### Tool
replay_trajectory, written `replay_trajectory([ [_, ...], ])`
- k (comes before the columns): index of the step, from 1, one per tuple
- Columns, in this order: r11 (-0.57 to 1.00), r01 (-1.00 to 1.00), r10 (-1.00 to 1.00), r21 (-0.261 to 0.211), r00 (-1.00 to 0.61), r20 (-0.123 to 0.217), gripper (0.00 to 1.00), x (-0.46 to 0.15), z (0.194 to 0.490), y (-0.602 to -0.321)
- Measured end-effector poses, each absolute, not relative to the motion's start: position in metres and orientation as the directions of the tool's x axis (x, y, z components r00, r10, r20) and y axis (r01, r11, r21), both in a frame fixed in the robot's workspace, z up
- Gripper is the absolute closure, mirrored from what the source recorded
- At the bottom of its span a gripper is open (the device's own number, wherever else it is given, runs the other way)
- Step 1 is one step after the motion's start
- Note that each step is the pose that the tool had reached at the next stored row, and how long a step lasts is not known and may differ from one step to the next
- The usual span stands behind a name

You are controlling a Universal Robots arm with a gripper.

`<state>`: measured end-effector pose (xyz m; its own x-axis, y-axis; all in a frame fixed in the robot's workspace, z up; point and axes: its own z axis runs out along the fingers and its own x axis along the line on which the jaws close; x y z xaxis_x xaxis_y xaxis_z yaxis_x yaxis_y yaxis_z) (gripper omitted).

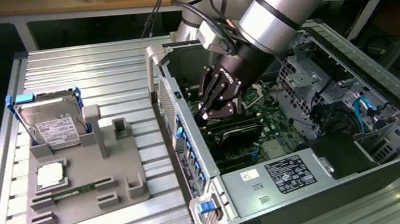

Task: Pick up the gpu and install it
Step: 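Press down on the gpu until it lock into place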

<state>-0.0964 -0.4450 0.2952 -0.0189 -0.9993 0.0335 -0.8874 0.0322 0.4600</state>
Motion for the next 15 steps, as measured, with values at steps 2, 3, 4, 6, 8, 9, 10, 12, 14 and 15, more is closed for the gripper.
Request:
replay_trajectory([
  [2, 0.032, -0.887, -0.999, 0.460, -0.019, 0.034, 0.89, -0.0970, 0.2947, -0.4451],
  [3, 0.032, -0.887, -0.999, 0.460, -0.019, 0.034, 0.89, -0.0971, 0.2947, -0.4453],
  [4, 0.032, -0.887, -0.999, 0.460, -0.019, 0.033, 0.89, -0.0971, 0.2947, -0.4456],
  [6, 0.032, -0.887, -0.999, 0.460, -0.019, 0.032, 0.89, -0.0971, 0.2946, -0.4462],
  [8, 0.031, -0.887, -0.999, 0.460, -0.019, 0.031, 0.89, -0.0973, 0.2940, -0.4481],
  [9, 0.031, -0.887, -0.999, 0.460, -0.019, 0.030, 0.89, -0.0974, 0.2937, -0.4492],
  [10, 0.031, -0.887, -0.999, 0.460, -0.019, 0.030, 0.89, -0.0976, 0.2935, -0.4499],
  [12, 0.031, -0.887, -0.999, 0.460, -0.019, 0.030, 0.89, -0.0976, 0.2933, -0.4501],
  [14, 0.030, -0.886, -0.999, 0.463, -0.019, 0.029, 0.89, -0.0962, 0.2933, -0.4502],
  [15, 0.029, -0.882, -0.999, 0.470, -0.019, 0.028, 0.89, -0.0942, 0.2933, -0.4502],
])
